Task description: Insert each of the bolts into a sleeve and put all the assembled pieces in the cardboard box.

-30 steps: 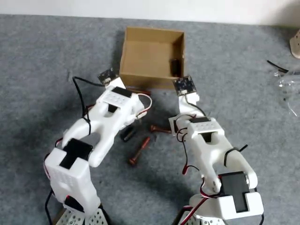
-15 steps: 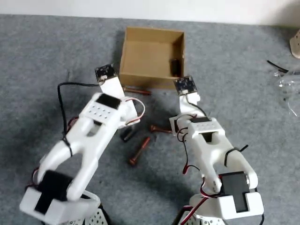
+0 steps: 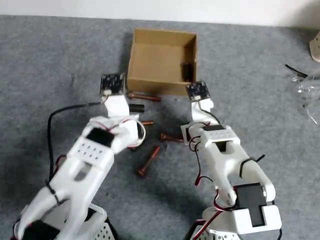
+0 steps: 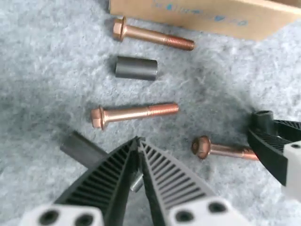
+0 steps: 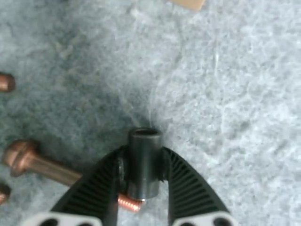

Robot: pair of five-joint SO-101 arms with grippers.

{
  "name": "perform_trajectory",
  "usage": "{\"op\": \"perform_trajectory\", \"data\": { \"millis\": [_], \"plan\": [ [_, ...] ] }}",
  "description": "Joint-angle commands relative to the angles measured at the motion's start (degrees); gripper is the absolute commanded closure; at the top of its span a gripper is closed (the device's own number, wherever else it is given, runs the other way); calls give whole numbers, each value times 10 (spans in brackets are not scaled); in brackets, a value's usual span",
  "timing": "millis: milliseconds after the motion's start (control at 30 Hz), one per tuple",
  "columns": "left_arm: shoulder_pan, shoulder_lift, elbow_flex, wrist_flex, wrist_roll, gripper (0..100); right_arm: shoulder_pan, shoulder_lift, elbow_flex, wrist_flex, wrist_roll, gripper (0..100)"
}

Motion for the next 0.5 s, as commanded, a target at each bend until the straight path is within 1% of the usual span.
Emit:
{"op": "perform_trajectory", "data": {
  "millis": [0, 100, 167, 300, 400, 467],
  "plan": [
    [1, -60, 63, -110, -10, 995, 11, -7, -23, -15, 9, 995],
    [1, -62, 81, -144, -9, 995, 11, -7, -23, -15, 9, 995],
    [0, -61, 81, -147, -7, 995, 11, -6, -23, -15, 9, 995],
    [-25, -55, 79, -148, -4, 995, 11, -4, -23, -15, 9, 995],
    [-31, 7, 37, -145, 4, 994, 9, -4, -23, -15, 9, 995],
    [-32, 83, -4, -124, 36, 994, 9, -4, -23, -16, 9, 995]
  ]
}}
